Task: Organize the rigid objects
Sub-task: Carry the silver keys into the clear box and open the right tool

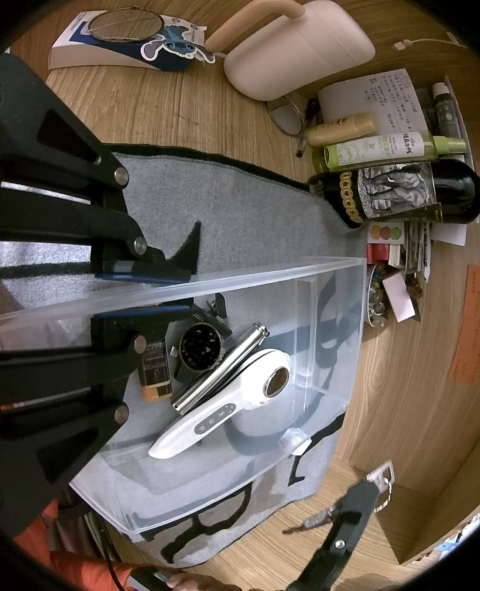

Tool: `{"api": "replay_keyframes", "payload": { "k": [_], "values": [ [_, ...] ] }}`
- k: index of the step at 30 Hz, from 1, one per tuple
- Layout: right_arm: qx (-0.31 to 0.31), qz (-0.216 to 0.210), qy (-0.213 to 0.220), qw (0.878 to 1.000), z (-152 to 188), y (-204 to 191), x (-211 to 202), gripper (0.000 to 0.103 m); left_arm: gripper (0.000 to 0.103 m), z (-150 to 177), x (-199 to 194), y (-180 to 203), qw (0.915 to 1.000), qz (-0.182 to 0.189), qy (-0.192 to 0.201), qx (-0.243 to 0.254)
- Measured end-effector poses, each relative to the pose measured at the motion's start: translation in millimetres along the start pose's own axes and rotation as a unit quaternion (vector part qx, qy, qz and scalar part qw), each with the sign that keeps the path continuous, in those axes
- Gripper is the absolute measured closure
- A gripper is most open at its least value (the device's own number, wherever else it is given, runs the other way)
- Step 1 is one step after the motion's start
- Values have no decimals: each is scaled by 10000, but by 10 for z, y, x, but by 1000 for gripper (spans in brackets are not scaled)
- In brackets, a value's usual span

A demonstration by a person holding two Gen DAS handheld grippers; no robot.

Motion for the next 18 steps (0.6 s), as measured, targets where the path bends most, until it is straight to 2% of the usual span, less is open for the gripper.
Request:
{"api": "replay_keyframes", "payload": {
  "k": [10, 18],
  "values": [
    [129, -497, -787, 9956, 361, -218, 426, 87, 91, -2, 3, 1, 10000, 33, 3, 50],
    [22, -584, -1449, 9877, 660, -262, 633, 86, 91, 4, 6, -6, 10000, 49, 31, 46]
  ]
}}
Point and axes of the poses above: each gripper's, at about its wrist camera, not at the fingertips, and x roughly the way its jaws point, y to its right, z to its underside, the point moved 6 cm from there along x, roughly the way its jaws point, and after that the axes turned 9 degrees about y, right-handed, at the moved point
